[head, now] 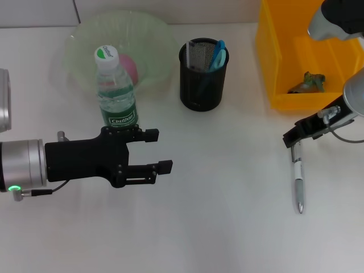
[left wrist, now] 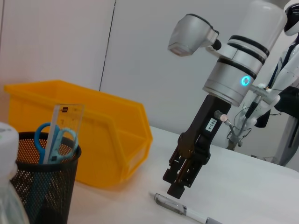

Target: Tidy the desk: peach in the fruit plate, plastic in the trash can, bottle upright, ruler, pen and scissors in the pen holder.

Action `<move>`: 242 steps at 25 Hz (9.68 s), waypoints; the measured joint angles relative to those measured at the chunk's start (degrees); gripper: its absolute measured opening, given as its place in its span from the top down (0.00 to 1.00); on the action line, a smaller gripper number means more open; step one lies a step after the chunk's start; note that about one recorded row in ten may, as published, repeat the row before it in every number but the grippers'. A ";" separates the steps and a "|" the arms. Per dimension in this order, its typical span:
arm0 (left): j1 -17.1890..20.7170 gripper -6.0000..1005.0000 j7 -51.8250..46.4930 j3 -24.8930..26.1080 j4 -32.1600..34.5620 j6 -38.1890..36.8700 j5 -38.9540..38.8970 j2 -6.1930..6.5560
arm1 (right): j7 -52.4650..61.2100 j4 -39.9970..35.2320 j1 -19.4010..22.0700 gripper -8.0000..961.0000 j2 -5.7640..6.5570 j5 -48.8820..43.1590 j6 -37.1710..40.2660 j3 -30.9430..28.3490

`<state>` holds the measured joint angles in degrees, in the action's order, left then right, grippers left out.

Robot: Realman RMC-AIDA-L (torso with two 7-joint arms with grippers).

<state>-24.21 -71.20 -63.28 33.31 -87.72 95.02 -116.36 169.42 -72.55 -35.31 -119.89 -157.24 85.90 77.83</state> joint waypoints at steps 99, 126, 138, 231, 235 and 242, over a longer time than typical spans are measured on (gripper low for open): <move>2.29 0.23 0.60 0.62 -0.01 -0.24 -0.34 -0.55 | -0.77 -4.00 6.72 0.77 0.18 0.81 -0.32 9.85; 2.53 0.23 0.89 1.99 0.00 -0.87 -0.45 -0.44 | -1.71 -11.77 7.75 0.98 0.60 0.76 4.04 9.21; 2.36 0.22 1.09 2.02 0.00 -0.87 -0.44 -0.59 | -2.36 -9.26 7.61 0.81 0.62 0.25 3.15 9.77; 3.05 0.23 2.08 10.18 0.00 -3.12 -1.08 -1.25 | -101.34 46.68 -3.89 0.69 0.18 113.14 -35.61 3.89; 3.22 0.22 2.10 10.33 0.00 -3.44 -1.08 -1.26 | -101.32 45.77 -2.07 0.60 0.42 113.17 -31.43 3.46; 3.65 0.22 1.47 10.13 -0.03 -6.79 -0.64 -0.38 | -97.43 33.23 9.12 0.34 2.21 101.71 -19.18 2.69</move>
<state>-20.56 -69.73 -53.15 33.29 -94.50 94.38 -116.74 72.00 -39.32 -26.19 -117.67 -55.52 66.72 80.52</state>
